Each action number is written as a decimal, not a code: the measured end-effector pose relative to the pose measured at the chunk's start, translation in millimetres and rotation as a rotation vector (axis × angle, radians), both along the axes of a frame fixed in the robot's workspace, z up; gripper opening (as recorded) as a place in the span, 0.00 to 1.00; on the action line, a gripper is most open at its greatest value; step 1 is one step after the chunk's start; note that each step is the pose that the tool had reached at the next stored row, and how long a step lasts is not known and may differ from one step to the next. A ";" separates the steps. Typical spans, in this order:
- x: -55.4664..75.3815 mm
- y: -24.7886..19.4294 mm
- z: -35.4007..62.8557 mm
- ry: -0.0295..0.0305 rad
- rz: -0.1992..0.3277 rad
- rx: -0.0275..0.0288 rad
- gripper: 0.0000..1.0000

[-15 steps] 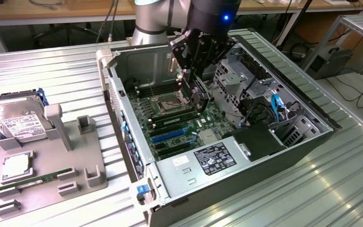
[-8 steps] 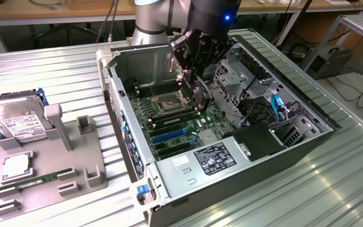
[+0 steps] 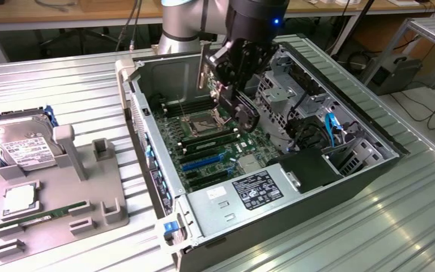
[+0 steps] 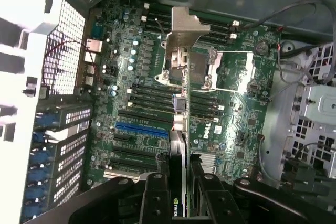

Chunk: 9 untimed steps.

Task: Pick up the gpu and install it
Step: 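Insert the gpu into the slot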

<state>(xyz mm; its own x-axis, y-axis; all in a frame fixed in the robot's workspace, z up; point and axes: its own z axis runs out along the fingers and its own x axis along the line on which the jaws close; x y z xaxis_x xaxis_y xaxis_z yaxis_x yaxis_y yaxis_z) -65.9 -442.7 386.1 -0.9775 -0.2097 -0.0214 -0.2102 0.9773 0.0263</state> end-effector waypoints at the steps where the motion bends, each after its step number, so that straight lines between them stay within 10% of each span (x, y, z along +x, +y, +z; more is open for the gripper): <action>1: 0.0 0.0 -0.5 -0.0063 0.040 0.0000 0.26; 9: 0.0 0.0 -3.3 -0.0286 0.207 0.0002 0.26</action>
<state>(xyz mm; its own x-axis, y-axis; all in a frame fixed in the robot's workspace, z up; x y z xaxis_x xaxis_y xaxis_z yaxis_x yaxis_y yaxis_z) -65.9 -442.7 382.8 -0.9126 -0.4060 -0.0486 -0.4072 0.9132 0.0177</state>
